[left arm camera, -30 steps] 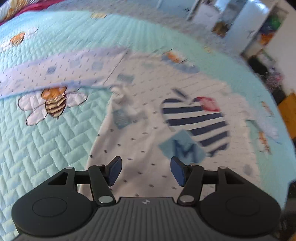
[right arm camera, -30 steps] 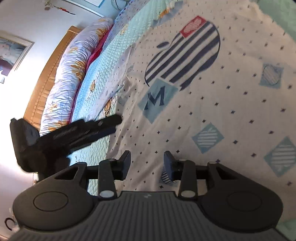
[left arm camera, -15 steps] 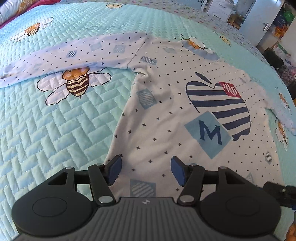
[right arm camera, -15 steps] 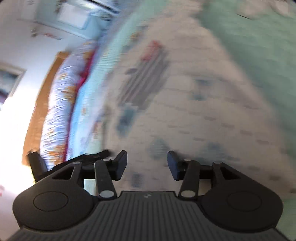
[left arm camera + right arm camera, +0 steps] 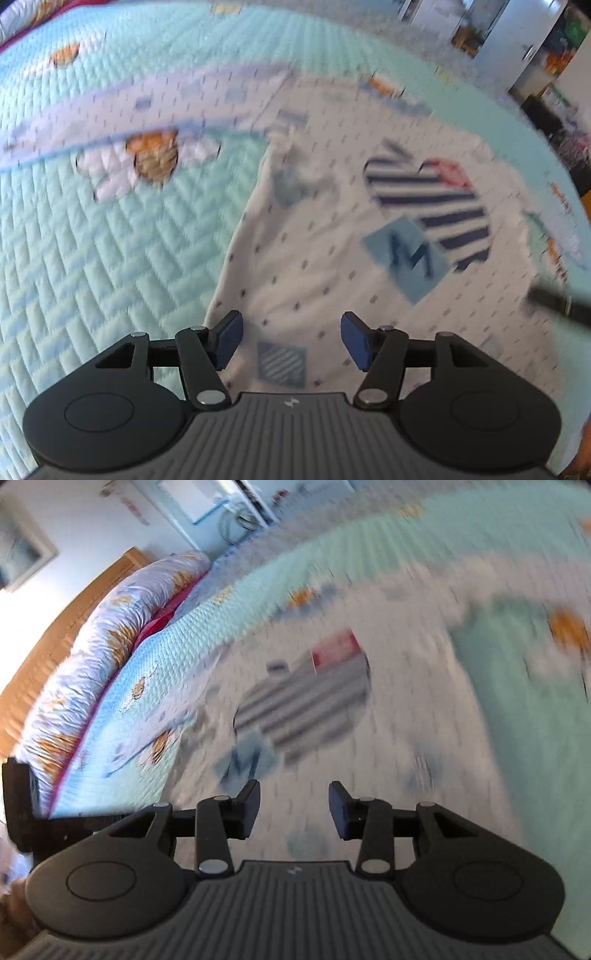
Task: Fold clothes
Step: 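Smooth the garment's body with both grippers near the striped apple patch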
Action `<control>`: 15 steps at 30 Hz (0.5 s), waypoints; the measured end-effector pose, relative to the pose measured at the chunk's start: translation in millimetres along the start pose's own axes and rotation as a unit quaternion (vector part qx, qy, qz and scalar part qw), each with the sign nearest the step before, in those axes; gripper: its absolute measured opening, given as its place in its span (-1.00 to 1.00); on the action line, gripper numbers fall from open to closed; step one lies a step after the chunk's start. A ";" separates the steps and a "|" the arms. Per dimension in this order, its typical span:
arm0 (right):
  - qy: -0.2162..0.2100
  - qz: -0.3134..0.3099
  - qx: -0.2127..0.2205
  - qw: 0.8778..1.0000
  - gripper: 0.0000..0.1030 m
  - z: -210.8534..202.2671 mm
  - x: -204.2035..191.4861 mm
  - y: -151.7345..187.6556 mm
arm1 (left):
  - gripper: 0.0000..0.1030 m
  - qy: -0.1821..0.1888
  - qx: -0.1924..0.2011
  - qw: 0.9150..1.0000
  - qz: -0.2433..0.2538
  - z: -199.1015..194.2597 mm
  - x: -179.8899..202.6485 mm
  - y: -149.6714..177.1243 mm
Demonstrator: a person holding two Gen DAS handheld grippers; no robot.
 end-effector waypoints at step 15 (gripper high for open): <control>0.045 0.031 -0.032 0.998 -0.68 90.4 34.5 -54.6 | 0.20 0.014 0.015 1.000 0.008 10.2 11.7 -30.3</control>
Point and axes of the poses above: each gripper's, at about its wrist camera, not at the fingertips, and z roughly the way its jaws point, x to its right, y to its underside, the point moved 2 cm from there along z, roughly the way its jaws point, and after that the axes turned 9 degrees about x, right-handed, at the moved point
